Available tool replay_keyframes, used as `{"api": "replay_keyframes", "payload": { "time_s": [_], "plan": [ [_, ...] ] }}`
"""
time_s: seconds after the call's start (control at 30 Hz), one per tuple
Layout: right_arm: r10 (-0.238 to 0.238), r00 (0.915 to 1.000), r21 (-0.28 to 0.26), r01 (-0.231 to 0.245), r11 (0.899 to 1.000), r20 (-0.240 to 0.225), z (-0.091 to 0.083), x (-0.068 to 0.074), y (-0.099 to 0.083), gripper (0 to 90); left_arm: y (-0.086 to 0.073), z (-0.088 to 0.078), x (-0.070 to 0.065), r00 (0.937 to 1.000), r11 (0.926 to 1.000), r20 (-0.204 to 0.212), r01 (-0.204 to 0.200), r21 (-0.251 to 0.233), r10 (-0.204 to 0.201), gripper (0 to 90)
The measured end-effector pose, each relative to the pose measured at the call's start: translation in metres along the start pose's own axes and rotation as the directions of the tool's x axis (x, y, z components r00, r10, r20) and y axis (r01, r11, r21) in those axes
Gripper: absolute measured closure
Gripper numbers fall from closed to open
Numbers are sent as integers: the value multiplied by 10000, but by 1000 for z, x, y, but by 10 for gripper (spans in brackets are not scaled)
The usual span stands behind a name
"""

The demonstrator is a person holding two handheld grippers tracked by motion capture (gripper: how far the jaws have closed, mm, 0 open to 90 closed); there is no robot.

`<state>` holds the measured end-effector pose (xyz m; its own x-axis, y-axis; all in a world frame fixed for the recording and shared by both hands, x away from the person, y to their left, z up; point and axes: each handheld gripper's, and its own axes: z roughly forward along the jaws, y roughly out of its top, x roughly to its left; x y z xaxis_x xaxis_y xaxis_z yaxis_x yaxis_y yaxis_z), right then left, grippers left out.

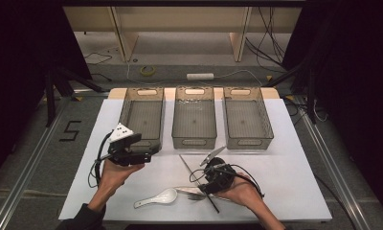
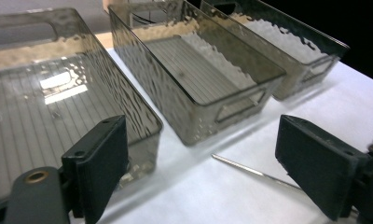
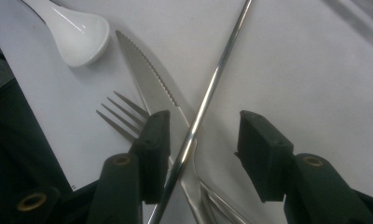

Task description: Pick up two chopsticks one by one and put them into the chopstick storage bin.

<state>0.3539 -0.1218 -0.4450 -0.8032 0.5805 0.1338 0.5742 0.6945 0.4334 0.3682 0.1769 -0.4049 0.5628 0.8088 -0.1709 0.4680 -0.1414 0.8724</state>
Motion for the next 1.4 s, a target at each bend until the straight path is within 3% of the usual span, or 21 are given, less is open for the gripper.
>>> {"api": "replay_keyframes", "payload": {
  "time_s": [0.3,0.73,0.9,1.1,1.2,1.4],
  "plan": [
    [-116,9998,513,125,9986,-177,6,-1,2,614,-17,-8,-13,9990,9992,219,-398,-35,399,162],
    [-30,9987,995,80,9950,-500,12,-7,4,681,-21,-8,-14,9986,9989,264,-457,114,454,162],
    [-3,9983,1018,63,9948,-589,12,-13,5,745,-22,-8,-14,9984,9986,277,-495,163,491,162],
    [-3,9998,1509,34,9885,-208,17,-15,5,782,-22,-8,-16,9976,9979,307,-623,194,617,162],
    [-99,9999,1526,112,9882,-92,18,-15,5,841,-23,-8,-17,9970,9972,311,-715,234,707,162],
    [-260,9997,1496,257,9884,-4,17,-14,5,854,-23,-7,-18,9965,9966,346,-770,291,760,162]
  ]
}}
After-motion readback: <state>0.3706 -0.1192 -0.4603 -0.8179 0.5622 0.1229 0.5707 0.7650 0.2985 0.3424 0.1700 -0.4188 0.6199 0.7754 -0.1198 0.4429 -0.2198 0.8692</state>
